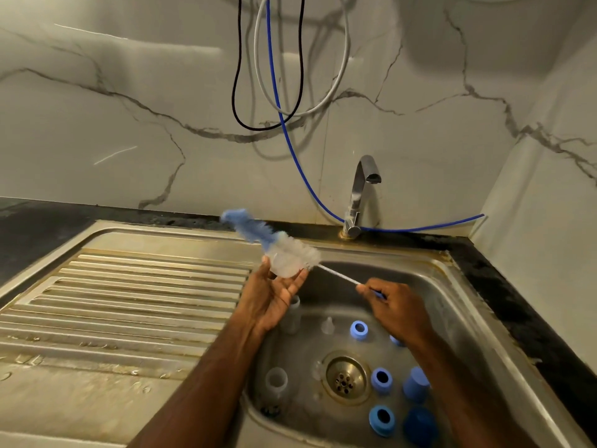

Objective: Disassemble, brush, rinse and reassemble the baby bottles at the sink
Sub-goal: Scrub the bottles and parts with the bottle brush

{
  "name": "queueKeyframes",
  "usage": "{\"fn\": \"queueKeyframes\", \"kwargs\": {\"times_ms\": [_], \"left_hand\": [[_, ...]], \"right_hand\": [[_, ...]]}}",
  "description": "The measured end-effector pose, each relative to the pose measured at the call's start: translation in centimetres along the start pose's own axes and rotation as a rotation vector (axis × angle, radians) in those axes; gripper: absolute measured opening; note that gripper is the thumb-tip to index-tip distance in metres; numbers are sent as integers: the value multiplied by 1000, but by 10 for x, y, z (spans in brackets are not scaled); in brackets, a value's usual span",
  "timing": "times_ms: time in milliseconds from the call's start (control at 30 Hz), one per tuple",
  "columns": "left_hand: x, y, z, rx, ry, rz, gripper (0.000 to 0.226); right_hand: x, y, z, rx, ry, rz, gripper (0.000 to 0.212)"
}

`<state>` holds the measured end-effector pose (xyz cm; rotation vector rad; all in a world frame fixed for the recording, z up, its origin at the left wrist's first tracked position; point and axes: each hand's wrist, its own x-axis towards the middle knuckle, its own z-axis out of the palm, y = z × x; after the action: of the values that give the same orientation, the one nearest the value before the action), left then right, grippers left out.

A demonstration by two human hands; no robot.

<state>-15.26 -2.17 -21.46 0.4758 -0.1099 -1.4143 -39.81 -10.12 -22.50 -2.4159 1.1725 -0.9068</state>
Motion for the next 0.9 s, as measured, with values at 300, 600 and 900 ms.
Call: {"fn": "queueKeyframes", "kwargs": {"times_ms": [300, 600, 900], "left_hand": [[-3, 2, 1, 16, -21, -10, 56], [-4, 1, -3, 43, -60, -27, 52], [-10, -9, -13, 1437, -142, 474, 63]], "right_hand": [[0, 4, -2, 9, -5, 9, 35], [2, 10, -2, 18, -2, 19, 37], [-2, 35, -7, 74, 48, 177, 41]]}}
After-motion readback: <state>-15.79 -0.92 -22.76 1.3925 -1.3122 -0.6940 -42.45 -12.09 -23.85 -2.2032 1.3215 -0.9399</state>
